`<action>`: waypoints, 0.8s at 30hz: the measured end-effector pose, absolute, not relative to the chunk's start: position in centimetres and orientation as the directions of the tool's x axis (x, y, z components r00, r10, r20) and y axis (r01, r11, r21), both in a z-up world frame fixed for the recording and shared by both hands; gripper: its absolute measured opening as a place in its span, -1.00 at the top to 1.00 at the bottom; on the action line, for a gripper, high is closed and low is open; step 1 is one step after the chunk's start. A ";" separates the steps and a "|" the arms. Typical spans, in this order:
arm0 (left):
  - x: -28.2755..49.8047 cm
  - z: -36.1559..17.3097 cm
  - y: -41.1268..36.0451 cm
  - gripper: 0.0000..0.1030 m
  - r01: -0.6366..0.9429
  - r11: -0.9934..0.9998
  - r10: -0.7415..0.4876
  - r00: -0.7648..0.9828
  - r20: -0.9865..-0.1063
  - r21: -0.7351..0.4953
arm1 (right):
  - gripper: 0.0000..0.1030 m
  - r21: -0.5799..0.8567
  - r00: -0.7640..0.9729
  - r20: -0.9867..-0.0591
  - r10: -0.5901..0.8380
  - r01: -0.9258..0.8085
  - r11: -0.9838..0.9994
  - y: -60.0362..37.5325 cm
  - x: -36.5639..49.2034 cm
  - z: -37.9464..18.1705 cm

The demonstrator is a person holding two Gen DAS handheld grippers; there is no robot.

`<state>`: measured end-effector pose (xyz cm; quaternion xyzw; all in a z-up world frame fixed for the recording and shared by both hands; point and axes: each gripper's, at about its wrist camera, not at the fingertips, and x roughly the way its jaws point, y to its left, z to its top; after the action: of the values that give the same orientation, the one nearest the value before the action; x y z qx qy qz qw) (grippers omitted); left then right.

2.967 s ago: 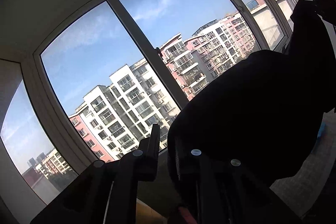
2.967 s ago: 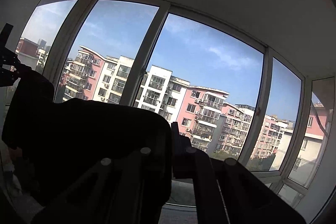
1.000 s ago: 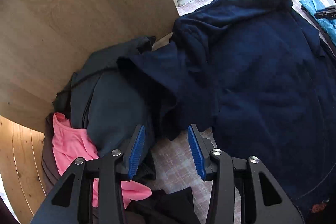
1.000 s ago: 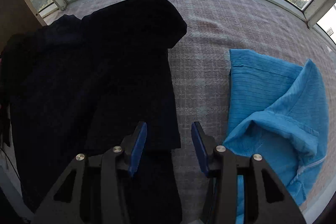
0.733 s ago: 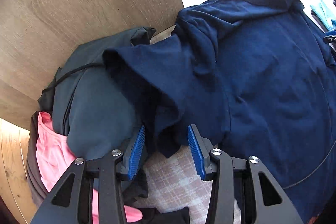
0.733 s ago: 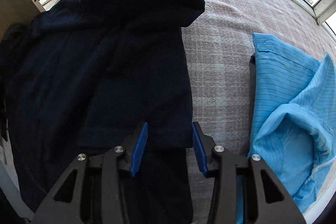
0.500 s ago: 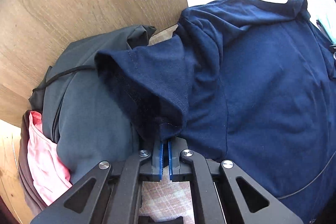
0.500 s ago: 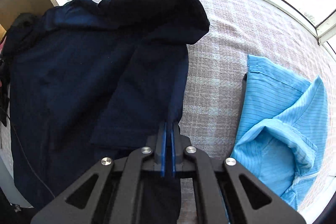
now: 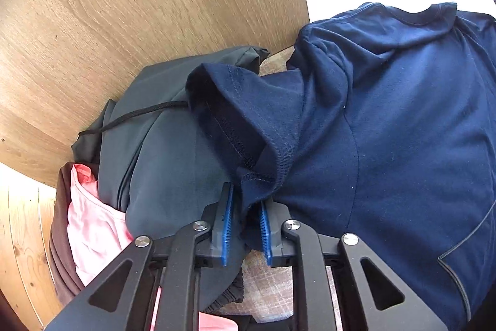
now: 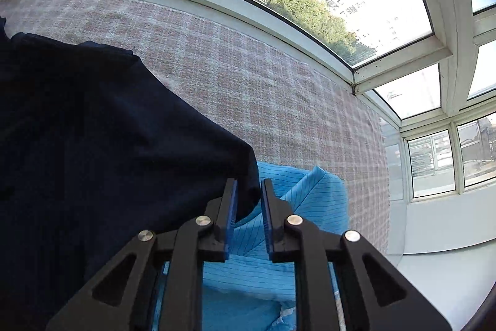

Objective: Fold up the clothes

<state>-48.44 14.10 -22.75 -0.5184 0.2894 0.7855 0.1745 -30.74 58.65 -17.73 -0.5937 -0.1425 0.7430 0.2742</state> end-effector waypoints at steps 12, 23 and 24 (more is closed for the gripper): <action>-34.9 -14.8 5.8 0.47 -0.648 -0.741 0.073 -0.341 -0.937 0.178 | 0.30 -0.104 -0.463 -0.850 0.252 -0.321 -0.941 52.0 -15.5 -7.8; -10.0 -23.6 3.9 0.42 -0.817 -0.544 0.177 0.110 -0.978 -0.191 | 0.30 0.138 -0.316 -0.949 -0.020 -0.357 -0.924 42.0 7.4 -21.1; -9.5 -24.3 4.2 0.42 -0.823 -0.539 0.165 0.109 -0.980 -0.182 | 0.30 0.148 -0.308 -0.951 -0.034 -0.355 -0.923 41.8 8.2 -21.7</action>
<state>-9.46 4.18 -24.30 -0.6266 0.2626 0.6138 0.4022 8.24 41.81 -21.66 -0.5796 0.1679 0.7909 0.1015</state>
